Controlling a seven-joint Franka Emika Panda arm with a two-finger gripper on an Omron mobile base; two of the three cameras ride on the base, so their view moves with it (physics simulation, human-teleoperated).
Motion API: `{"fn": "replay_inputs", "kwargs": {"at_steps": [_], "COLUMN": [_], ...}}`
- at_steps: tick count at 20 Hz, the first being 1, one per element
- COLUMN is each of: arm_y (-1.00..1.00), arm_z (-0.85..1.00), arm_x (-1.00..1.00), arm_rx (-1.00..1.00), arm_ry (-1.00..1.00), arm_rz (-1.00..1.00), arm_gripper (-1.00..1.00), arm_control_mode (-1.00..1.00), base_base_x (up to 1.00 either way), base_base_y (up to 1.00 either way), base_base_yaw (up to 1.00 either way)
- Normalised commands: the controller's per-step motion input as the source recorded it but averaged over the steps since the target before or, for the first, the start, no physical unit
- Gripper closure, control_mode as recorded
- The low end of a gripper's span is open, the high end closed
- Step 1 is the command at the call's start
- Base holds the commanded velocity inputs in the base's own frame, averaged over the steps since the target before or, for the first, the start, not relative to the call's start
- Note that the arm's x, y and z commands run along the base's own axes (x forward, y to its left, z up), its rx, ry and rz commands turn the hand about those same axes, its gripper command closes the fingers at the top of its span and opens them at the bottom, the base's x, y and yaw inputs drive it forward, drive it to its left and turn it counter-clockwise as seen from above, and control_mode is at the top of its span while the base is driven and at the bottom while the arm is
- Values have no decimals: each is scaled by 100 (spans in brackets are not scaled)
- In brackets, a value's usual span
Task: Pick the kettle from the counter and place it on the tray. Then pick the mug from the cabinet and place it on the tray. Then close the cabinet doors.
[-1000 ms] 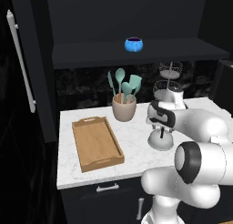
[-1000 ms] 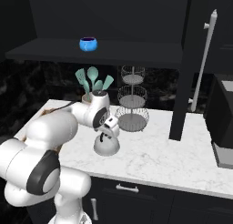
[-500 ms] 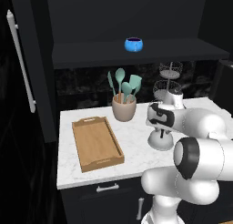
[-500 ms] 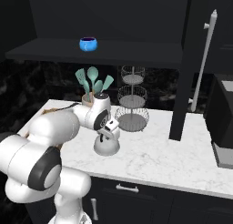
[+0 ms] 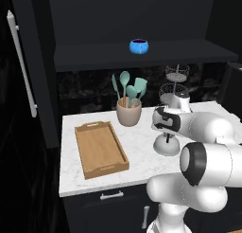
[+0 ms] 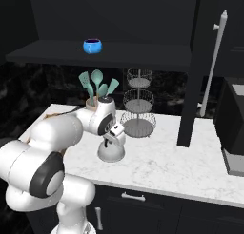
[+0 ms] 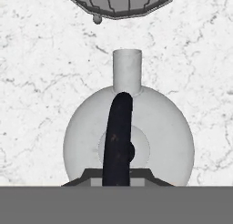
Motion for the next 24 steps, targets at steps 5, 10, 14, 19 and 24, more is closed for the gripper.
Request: {"fn": "replay_inputs", "kwargs": {"at_steps": [5,10,14,19,24], "arm_y": [3,39,67,78,80], "arm_z": [30,59,62,58,51], "arm_x": [-39,-43,-23,-12,-3], "arm_rx": [3,1,0,0,0], "arm_ry": [-11,-6,0,0,0], "arm_rz": [-3,-2,0,0,0], "arm_gripper": [100,100,100,100,100], "arm_control_mode": [-100,-100,-100,-100,-100], "base_base_x": [0,0,0,0,0], "base_base_y": [0,0,0,0,0], "base_base_yaw": [0,0,0,0,0]}}
